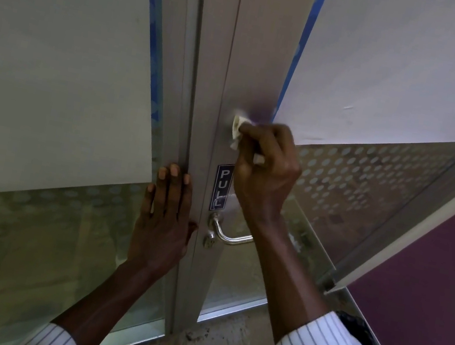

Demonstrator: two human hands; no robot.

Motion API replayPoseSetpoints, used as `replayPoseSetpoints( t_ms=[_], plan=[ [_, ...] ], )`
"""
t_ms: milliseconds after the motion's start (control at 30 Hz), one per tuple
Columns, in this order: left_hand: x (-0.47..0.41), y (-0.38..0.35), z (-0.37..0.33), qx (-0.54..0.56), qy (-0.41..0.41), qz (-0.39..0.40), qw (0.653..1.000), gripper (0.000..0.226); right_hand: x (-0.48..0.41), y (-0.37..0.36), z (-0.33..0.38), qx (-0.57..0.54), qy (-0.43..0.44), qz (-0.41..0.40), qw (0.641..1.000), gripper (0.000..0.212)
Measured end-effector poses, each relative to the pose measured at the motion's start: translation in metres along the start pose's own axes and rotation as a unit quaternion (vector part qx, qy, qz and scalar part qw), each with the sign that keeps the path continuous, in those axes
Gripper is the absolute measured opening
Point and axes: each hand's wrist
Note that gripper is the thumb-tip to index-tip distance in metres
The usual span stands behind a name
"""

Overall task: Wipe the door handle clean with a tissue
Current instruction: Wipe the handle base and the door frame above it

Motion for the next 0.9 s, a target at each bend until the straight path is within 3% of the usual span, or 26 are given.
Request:
replayPoseSetpoints(
  t_ms=[167,300,500,600,700,767,833,900],
  plan=[
    [-0.001,0.001,0.000,-0.005,0.001,-0.002,1.000,0.143,-0.032,-0.014,0.021,-0.040,0.015,-0.016,0.999,0.009],
    [-0.001,0.004,-0.002,-0.002,0.004,-0.003,1.000,0.144,0.017,-0.003,0.003,-0.006,0.018,0.072,0.997,0.023],
    [0.000,0.009,-0.004,-0.006,0.002,0.008,1.000,0.139,0.092,0.025,-0.038,0.111,0.008,0.234,0.966,0.026],
    [-0.001,0.013,-0.004,-0.003,0.002,0.016,1.000,0.136,0.098,0.036,-0.048,0.134,-0.026,0.255,0.957,0.024],
    [-0.003,0.023,-0.003,0.013,0.002,0.033,0.999,0.134,0.092,0.040,-0.047,0.113,-0.128,0.230,0.958,0.025],
    [-0.004,0.033,-0.005,0.027,0.009,0.047,0.998,0.134,0.086,0.045,-0.039,0.039,-0.283,0.216,0.934,0.028],
    [-0.006,0.046,-0.010,0.055,0.030,0.059,0.996,0.130,0.083,0.055,-0.028,-0.093,-0.449,0.185,0.869,0.029],
    [-0.007,0.063,-0.019,0.108,0.063,0.063,0.990,0.119,0.084,0.073,-0.020,-0.176,-0.556,0.148,0.798,0.028]
  ],
)
Point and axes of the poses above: each hand's wrist, its own x-axis away from the middle knuckle, its own y-axis out of the back of the hand, z = x × y, and after that the axes turned 14 degrees about -z, right-handed
